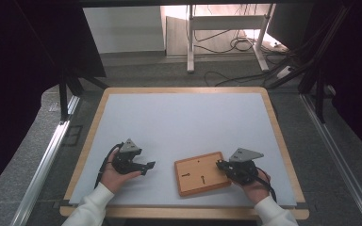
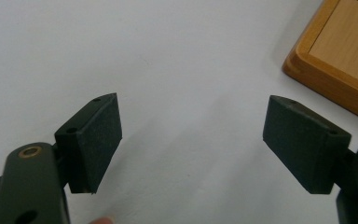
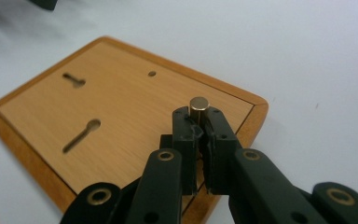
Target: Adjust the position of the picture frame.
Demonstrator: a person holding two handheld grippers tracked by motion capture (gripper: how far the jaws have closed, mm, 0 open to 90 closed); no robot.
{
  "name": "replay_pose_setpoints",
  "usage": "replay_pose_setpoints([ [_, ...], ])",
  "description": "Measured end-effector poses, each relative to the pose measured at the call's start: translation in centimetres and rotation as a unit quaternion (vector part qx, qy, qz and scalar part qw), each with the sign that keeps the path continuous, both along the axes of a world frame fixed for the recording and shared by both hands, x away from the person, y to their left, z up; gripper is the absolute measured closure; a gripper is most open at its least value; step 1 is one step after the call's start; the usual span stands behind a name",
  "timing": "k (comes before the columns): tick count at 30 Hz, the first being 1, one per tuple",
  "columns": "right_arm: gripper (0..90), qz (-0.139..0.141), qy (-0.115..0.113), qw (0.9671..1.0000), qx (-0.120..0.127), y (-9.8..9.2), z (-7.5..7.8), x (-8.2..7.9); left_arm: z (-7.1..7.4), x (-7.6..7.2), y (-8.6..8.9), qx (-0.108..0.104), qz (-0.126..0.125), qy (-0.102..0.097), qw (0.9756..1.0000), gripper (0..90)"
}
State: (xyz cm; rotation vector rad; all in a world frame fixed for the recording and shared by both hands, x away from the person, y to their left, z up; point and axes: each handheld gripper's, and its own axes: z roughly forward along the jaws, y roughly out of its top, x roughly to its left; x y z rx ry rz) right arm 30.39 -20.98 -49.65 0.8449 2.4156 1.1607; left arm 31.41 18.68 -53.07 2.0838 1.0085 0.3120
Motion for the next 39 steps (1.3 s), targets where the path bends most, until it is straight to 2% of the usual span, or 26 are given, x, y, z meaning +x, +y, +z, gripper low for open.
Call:
replay_pose_setpoints([
  [5, 85.7, 0.013, -0.01, 0.9999, -0.005, 1.3, 0.4, 1.4, 0.1, 0.0, 0.1, -0.001, 0.001, -0.001, 1.0, 19.5],
  [10, 85.6, 0.022, 0.0, 0.9997, 0.007, 2.9, 0.0, 3.0, 0.1, 0.0, 0.1, -0.003, 0.001, -0.001, 1.0, 19.6],
  [13, 85.6, 0.023, -0.001, 0.9996, 0.013, 3.7, -0.2, 3.9, 0.1, 0.0, 0.2, -0.005, 0.002, -0.002, 1.0, 19.7],
  [24, 85.5, 0.024, 0.013, 0.9994, 0.02, 6.4, -1.4, 7.0, 0.1, 0.0, 0.3, -0.004, 0.002, -0.002, 1.0, 19.8],
  [32, 85.4, 0.058, 0.02, 0.9979, 0.02, 9.4, -1.8, 7.3, 0.3, 0.0, 0.6, -0.011, 0.007, -0.006, 0.9999, 19.9],
  [39, 85.4, 0.07, 0.027, 0.9969, 0.021, 10.8, -2.0, 7.1, 0.3, 0.0, 0.6, -0.012, 0.006, -0.005, 0.9999, 19.9],
])
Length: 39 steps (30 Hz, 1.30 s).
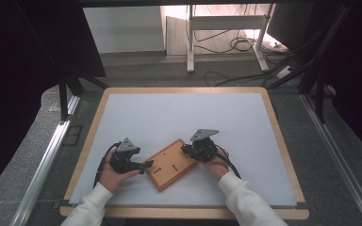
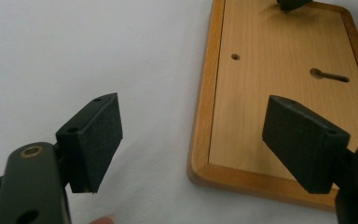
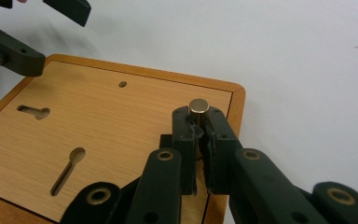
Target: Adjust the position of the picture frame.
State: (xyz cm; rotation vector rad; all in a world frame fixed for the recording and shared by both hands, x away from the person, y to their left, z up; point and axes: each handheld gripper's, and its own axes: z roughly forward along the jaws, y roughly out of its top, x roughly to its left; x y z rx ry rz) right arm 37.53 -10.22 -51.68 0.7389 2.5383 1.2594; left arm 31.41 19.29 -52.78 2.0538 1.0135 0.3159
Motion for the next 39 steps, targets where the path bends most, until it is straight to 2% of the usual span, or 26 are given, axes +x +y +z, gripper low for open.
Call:
replay_pose_setpoints([
  [7, 82.7, 0.0, 0.011, 0.9999, 0.004, 0.1, -0.3, 0.0, 0.1, 0.0, 0.2, -0.001, 0.003, -0.004, 1.0, 20.0],
  [9, 70.5, -0.004, 0.016, 0.9996, 0.022, -0.3, 0.0, 0.0, 0.2, -0.1, 0.3, -0.002, 0.004, -0.005, 1.0, 19.9],
  [12, 54.1, -0.027, 0.007, 0.9986, 0.044, -1.6, 1.2, -0.4, 0.2, -0.1, 0.5, -0.002, 0.006, -0.008, 0.9999, 20.1],
  [14, 43.0, -0.04, 0.002, 0.998, 0.05, -2.8, 1.8, -1.0, 0.2, 0.0, 0.6, -0.002, 0.01, -0.009, 0.9999, 20.6],
  [17, 35.0, -0.063, 0.002, 0.997, 0.045, -4.9, 2.2, -2.1, 0.2, 0.1, 0.7, -0.002, 0.014, -0.008, 0.9999, 23.1],
  [21, 30.8, -0.091, 0.013, 0.9951, 0.037, -7.9, 1.8, -3.4, 0.3, 0.1, 0.9, 0.002, 0.017, -0.014, 0.9998, 27.2],
  [24, 28.8, -0.11, 0.023, 0.9933, 0.028, -9.9, 1.3, -4.4, 0.3, 0.1, 1.2, 0.001, 0.018, -0.018, 0.9997, 35.1],
  [28, 27.7, -0.127, 0.033, 0.9913, 0.012, -12.3, 0.6, -6.0, 0.5, 0.3, 1.8, 0.003, 0.015, -0.026, 0.9995, 61.2],
  [30, 27.7, -0.133, 0.033, 0.9905, 0.013, -13.2, 0.4, -6.8, 0.5, 0.6, 2.1, 0.013, 0.008, -0.028, 0.9995, 74.2],
  [32, 27.7, -0.135, 0.028, 0.9903, 0.017, -13.8, 0.6, -7.6, 0.3, 0.9, 2.3, 0.025, 0.002, -0.021, 0.9995, 83.9],
  [35, 27.7, -0.135, 0.014, 0.9905, 0.024, -14.1, 1.0, -8.3, -0.1, 1.5, 2.7, 0.036, 0.0, -0.008, 0.9993, 89.8],
  [39, 27.7, -0.14, 0.01, 0.9899, 0.017, -14.0, 1.0, -8.0, -0.4, 2.2, 3.0, 0.044, -0.003, 0.007, 0.999, 90.0],
])
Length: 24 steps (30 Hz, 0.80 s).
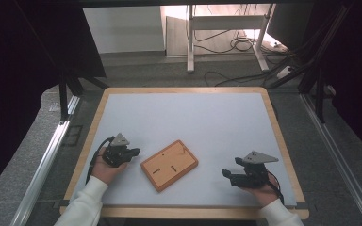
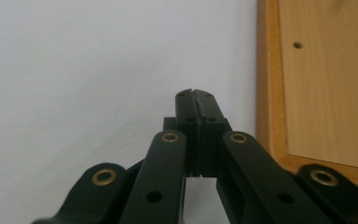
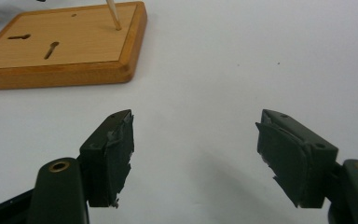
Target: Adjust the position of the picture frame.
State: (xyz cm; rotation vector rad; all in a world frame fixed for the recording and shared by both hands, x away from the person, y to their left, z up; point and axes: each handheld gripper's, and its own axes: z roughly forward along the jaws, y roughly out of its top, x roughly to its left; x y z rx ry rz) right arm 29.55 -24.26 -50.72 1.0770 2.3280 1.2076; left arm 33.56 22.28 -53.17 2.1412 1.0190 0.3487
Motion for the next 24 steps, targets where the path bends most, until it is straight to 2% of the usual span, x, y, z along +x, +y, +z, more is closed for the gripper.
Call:
replay_pose_setpoints([
  [3, 27.6, 0.001, 0.003, 1.0, -0.005, 0.1, -0.2, 0.2, -0.1, 0.0, -0.3, 0.0, -0.013, 0.01, 0.9999, 90.0],
  [8, 27.6, -0.002, 0.0, 1.0, -0.007, 0.0, -0.2, 0.2, -0.3, -0.3, -1.1, 0.012, -0.032, 0.01, 0.9994, 90.0],
  [15, 27.1, -0.021, -0.004, 0.9997, -0.009, -0.4, -0.2, 0.4, -0.5, -0.8, -1.9, 0.016, -0.053, 0.012, 0.9984, 90.0],
  [16, 27.1, -0.021, -0.004, 0.9997, -0.009, -0.5, -0.2, 0.4, -0.5, -0.9, -2.0, 0.021, -0.051, 0.008, 0.9984, 90.0],
  [19, 27.1, -0.023, -0.005, 0.9997, -0.009, -0.5, -0.2, 0.4, -0.5, -0.9, -1.8, 0.015, -0.051, 0.013, 0.9985, 90.0],
  [24, 27.1, -0.027, -0.006, 0.9996, -0.011, -0.6, -0.1, 0.4, -0.5, -1.0, -1.9, 0.017, -0.052, 0.013, 0.9984, 90.0],
])
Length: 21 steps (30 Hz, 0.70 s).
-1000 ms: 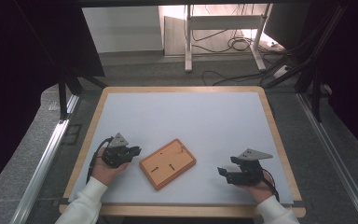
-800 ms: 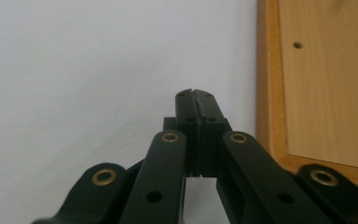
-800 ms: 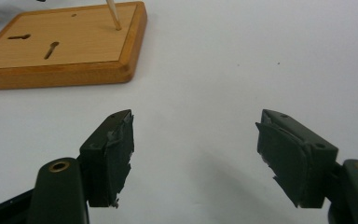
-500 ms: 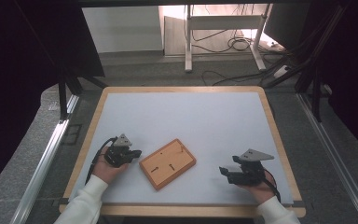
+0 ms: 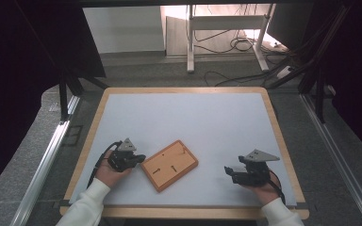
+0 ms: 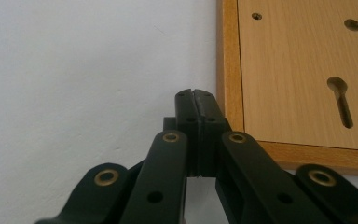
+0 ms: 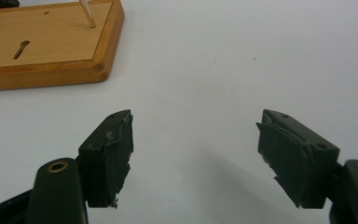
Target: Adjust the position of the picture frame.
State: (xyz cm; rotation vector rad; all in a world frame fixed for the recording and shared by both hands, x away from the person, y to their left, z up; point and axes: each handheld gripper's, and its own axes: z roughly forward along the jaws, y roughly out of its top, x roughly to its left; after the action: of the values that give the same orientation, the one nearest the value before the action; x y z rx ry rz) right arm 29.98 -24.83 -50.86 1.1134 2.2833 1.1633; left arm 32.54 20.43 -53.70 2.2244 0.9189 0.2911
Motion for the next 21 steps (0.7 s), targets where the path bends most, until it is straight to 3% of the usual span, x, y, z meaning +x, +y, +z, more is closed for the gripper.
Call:
replay_pose_setpoints([
  [9, 27.1, -0.004, 0.0, 1.0, -0.002, -0.1, 0.0, 0.1, 0.2, -1.0, -1.2, 0.003, -0.033, 0.009, 0.9994, 90.0],
  [21, 27.0, -0.005, -0.001, 1.0, -0.006, -0.2, -0.1, 0.1, 0.3, -1.8, -2.3, 0.002, -0.042, 0.019, 0.999, 90.0],
])
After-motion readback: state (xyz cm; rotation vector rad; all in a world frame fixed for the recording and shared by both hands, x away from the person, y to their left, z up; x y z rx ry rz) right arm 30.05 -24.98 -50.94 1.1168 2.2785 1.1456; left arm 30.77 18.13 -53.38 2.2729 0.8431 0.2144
